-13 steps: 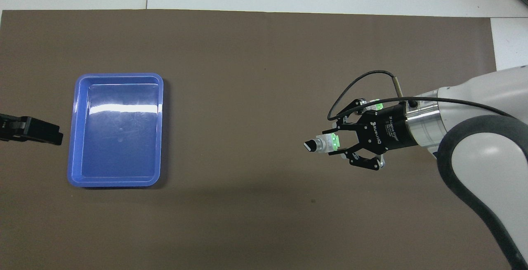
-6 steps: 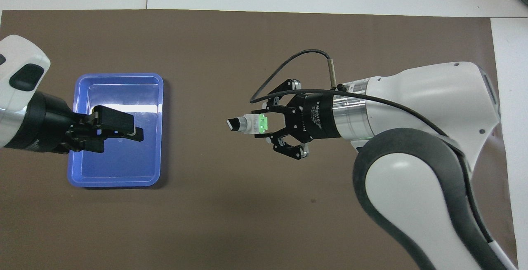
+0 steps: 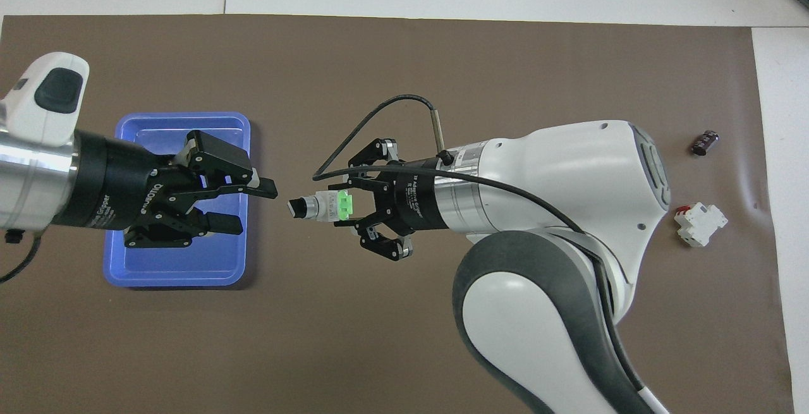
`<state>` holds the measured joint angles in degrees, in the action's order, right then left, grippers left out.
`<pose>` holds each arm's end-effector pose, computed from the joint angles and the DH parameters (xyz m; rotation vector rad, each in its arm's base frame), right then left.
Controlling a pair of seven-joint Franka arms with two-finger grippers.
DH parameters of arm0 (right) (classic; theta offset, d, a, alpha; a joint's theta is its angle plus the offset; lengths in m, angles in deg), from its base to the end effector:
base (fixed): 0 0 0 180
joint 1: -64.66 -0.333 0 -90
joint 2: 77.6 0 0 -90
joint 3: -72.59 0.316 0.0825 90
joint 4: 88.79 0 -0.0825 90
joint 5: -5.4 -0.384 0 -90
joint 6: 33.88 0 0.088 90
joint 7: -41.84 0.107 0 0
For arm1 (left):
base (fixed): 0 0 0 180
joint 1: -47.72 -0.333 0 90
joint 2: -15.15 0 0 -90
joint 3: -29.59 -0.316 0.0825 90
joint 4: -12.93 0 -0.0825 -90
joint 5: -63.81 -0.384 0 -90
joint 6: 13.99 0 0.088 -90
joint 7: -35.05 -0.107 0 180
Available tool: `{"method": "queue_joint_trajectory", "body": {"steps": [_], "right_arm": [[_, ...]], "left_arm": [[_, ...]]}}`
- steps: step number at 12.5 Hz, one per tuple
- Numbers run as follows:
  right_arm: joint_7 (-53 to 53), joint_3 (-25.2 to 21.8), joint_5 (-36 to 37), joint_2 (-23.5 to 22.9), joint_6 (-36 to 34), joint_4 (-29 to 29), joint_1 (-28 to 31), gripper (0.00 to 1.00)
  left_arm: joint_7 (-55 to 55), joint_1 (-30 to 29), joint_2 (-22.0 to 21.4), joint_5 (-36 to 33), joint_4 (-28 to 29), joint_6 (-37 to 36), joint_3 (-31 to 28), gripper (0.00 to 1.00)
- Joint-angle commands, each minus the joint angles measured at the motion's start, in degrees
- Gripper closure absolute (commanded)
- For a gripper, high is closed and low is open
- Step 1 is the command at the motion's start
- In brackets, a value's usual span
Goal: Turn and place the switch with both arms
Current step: 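Lift the switch with the right gripper while the left gripper reaches toward it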
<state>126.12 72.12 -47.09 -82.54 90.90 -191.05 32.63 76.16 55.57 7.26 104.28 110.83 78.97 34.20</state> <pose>0.5136 0.3507 0.5446 -1.8552 1.4856 0.6907 0.4888 -0.1793 0.6609 2.3935 0.6364 -0.3476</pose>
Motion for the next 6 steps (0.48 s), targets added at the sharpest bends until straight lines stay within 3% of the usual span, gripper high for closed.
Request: {"method": "queue_joint_trajectory", "body": {"steps": [1,3,6], "right_arm": [[-1.6,0.0,0.3,0.4,0.5,-0.7,-1.4,1.00],[-1.6,0.0,0.3,0.4,0.4,-0.7,-1.5,1.00],[-1.0,0.0,0.3,0.4,0.5,-0.5,-1.2,1.00]], "left_arm": [[6.1,-0.3,-3.8,4.1,6.9,7.5,-0.1,0.51],[6.5,-0.2,-6.2,5.5,11.4,10.6,-0.1,0.50],[6.7,-0.4,-7.3,5.5,13.4,9.8,-0.3,0.49]]}}
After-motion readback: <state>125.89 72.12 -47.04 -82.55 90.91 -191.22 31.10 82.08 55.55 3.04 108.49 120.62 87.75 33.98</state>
